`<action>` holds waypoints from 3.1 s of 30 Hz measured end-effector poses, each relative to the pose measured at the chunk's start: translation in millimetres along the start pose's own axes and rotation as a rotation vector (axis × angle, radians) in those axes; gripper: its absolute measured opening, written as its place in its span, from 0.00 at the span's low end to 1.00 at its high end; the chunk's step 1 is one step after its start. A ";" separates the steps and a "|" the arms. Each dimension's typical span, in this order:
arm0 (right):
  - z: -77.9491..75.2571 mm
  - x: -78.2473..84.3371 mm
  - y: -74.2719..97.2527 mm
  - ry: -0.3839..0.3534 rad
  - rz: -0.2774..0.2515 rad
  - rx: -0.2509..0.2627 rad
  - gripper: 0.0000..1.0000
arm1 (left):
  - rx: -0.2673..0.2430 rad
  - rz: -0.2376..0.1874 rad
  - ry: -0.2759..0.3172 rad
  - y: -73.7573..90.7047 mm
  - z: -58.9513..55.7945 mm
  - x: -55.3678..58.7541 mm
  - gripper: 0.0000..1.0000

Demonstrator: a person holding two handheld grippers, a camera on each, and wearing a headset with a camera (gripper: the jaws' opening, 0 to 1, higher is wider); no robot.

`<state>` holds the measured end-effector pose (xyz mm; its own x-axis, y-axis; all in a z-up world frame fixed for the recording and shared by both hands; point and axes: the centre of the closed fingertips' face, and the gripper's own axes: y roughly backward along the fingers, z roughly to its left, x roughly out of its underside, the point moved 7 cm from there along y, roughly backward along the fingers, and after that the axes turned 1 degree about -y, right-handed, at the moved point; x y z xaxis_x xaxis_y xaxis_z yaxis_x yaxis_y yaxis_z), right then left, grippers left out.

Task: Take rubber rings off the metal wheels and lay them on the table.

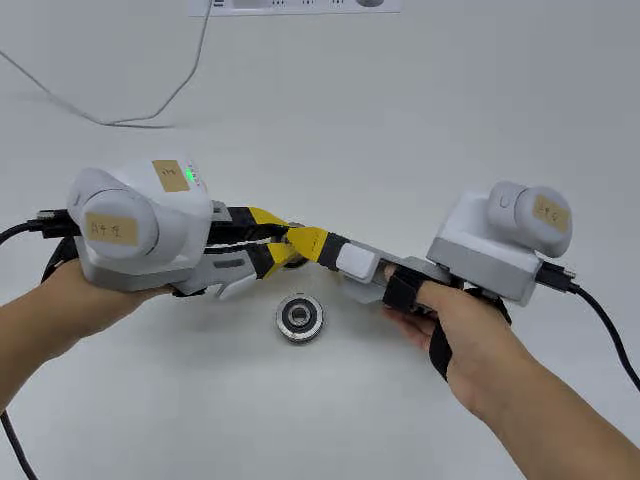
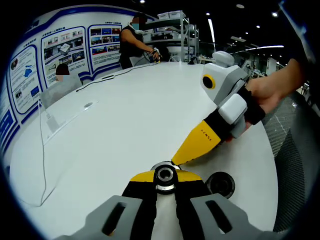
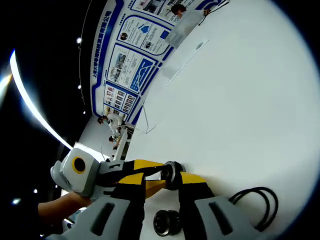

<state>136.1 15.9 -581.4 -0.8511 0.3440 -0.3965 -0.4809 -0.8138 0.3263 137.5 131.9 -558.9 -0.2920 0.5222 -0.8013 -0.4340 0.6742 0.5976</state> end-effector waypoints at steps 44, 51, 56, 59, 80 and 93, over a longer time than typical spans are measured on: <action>0.5 -3.3 1.7 0.038 0.039 0.122 0.00 | -0.004 0.008 -0.010 -1.0 -0.9 -0.8 0.12; 1.5 -2.8 1.3 -0.006 0.029 0.110 0.00 | -0.005 0.007 -0.009 -0.9 -1.4 -0.9 0.12; 2.8 -2.3 0.9 -0.007 0.028 0.105 0.00 | -0.004 0.006 -0.010 -0.9 -1.4 -0.9 0.12; 3.1 -2.4 0.7 0.002 0.029 0.102 0.00 | -0.005 0.007 -0.009 -0.9 -1.3 -0.8 0.12; 6.9 -2.3 -0.2 0.076 0.039 0.088 0.00 | -0.003 0.007 -0.013 -1.0 -0.9 -0.6 0.12; 10.2 -1.6 -2.9 0.112 0.062 0.067 0.00 | -0.002 0.005 -0.011 -1.1 -1.7 -0.7 0.12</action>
<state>136.7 22.5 -572.9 -0.8526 0.2372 -0.4657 -0.4447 -0.7973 0.4081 136.8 129.9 -559.1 -0.2846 0.5318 -0.7976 -0.4344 0.6702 0.6018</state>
